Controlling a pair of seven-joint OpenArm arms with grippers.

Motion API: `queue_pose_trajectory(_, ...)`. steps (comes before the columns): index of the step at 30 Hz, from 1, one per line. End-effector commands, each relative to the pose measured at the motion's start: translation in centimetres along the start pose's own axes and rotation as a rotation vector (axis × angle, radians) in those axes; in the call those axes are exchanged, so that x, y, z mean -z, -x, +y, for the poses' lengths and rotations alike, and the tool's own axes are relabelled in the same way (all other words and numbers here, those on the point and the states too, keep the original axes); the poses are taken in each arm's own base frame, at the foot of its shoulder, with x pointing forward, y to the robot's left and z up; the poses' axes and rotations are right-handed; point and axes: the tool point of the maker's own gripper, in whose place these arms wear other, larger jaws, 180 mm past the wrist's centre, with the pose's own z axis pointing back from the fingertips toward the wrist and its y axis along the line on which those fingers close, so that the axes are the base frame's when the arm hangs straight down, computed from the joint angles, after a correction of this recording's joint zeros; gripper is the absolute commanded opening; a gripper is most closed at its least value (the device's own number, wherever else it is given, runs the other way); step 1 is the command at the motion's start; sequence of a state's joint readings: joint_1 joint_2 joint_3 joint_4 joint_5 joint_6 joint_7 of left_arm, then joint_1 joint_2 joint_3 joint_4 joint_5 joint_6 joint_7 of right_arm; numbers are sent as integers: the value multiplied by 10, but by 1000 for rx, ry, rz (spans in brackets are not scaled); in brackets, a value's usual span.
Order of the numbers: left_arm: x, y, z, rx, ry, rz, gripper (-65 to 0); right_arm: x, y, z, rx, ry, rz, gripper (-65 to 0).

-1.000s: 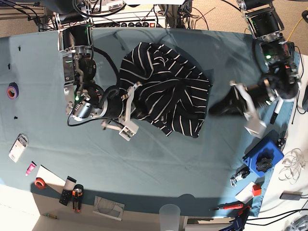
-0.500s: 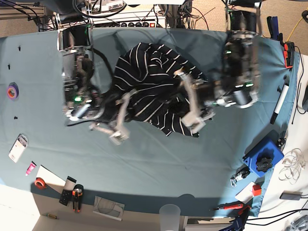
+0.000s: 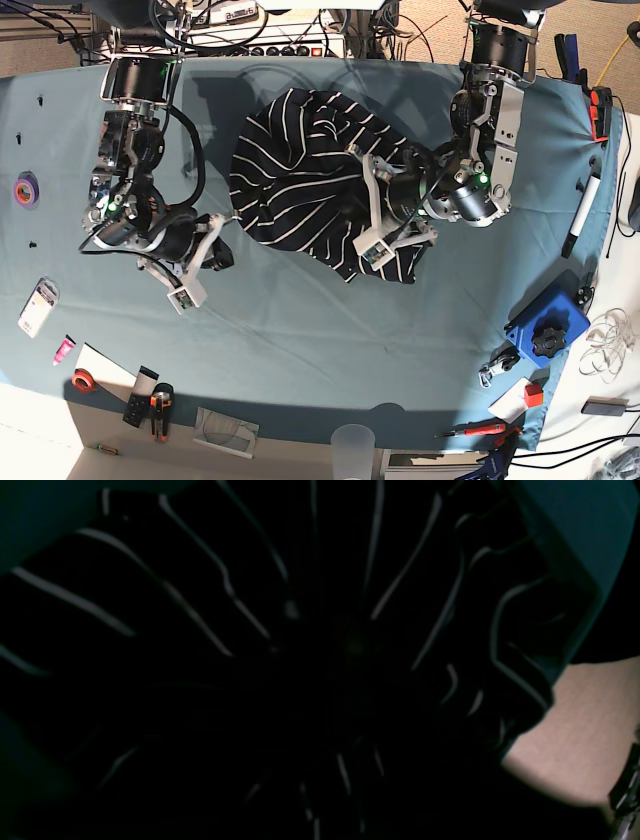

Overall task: Layout the t-shirt on the table in an organized manner, then fold the t-shirt properly
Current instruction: 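Reach the left gripper to the shirt edge and grasp it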

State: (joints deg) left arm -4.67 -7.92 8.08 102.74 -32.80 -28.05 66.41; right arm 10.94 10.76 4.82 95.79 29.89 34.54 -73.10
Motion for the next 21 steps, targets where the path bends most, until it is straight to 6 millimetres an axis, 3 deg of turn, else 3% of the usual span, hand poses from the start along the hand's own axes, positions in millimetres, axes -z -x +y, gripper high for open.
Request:
queue_pose_trajectory(1, -4, -15, -3, 13, 14, -41, -650, -7, -18, -4, -21, 10, -57, -650)
queue_pose_trajectory(6, -5, -11, -11, -3, 63, -21, -650, -8, -19, -8, -28, 23, -59, -650)
queue_pose_trajectory(12, -36, -47, -13, 61, 70, -180, -650, -18, -17, -26, -49, 68, -60, -650)
queue_pose_trajectory(16, -58, -64, -4, 65, 54, -288, -650, -24, -14, -36, -64, 92, -43, -650)
queue_pose_trajectory(21, -70, -57, 14, 39, 11, -293, -650, -27, -11, -44, -77, 123, -23, -650)
